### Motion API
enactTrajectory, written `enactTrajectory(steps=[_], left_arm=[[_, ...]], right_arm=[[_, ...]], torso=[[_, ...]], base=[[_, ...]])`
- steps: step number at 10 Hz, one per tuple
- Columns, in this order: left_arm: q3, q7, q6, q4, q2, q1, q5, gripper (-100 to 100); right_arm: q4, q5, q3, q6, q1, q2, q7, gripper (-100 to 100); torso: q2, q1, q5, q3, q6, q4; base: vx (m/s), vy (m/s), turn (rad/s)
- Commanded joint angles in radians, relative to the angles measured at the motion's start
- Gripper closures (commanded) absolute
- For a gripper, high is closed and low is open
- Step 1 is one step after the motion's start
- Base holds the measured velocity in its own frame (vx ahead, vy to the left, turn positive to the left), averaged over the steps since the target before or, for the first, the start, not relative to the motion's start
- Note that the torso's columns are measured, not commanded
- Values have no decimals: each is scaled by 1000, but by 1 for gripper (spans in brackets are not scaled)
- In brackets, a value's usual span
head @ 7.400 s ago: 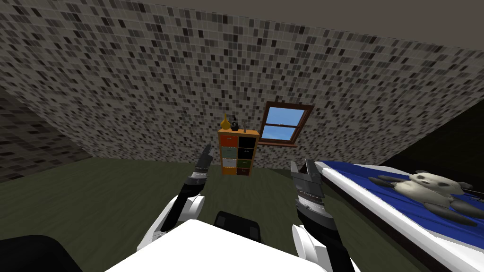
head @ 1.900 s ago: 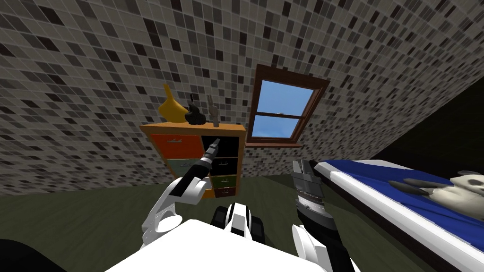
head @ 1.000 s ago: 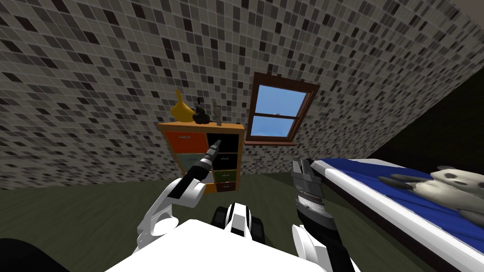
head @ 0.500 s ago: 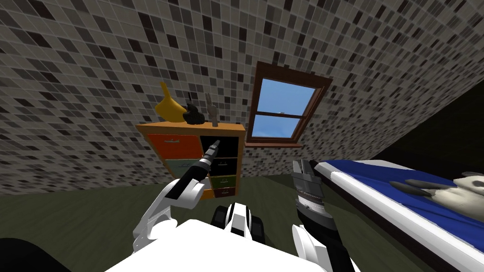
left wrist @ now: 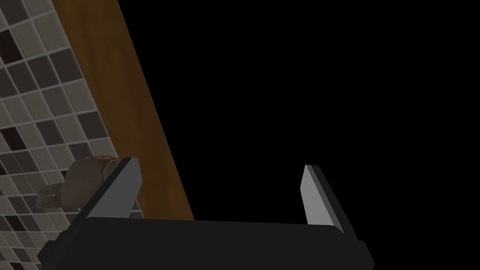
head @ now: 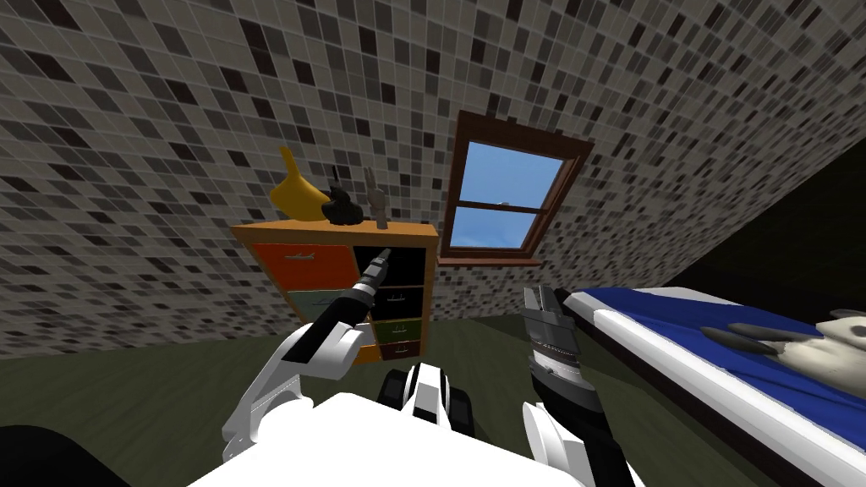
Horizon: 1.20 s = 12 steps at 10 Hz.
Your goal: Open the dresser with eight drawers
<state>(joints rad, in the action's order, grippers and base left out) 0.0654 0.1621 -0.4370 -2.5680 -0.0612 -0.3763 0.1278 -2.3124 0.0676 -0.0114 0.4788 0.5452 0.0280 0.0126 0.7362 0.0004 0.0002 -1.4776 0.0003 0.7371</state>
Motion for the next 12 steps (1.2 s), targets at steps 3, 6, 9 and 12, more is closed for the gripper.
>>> enactTrajectory(steps=[3,6,9,12], left_arm=[[12,3,-1,-17,-1,-10,1,100],[17,3,-4,-34,-2,-20,0,100],[27,5,-13,-43,-5,-34,-1,100],[17,9,-72,-46,-6,35,-1,-100]], right_arm=[[0,0,0,0,0,0,0,0],[0,0,0,0,-1,0,0,0],[0,0,0,0,0,0,0,0],[0,0,0,0,0,0,0,0]], torso=[[1,1,2,2,-1,-3],[0,1,1,1,0,-1],[3,0,1,3,-1,-1],[-4,3,1,-1,-1,-1]], base=[[-112,-40,6],[-144,-42,3],[-162,-43,18],[-104,-24,18]])
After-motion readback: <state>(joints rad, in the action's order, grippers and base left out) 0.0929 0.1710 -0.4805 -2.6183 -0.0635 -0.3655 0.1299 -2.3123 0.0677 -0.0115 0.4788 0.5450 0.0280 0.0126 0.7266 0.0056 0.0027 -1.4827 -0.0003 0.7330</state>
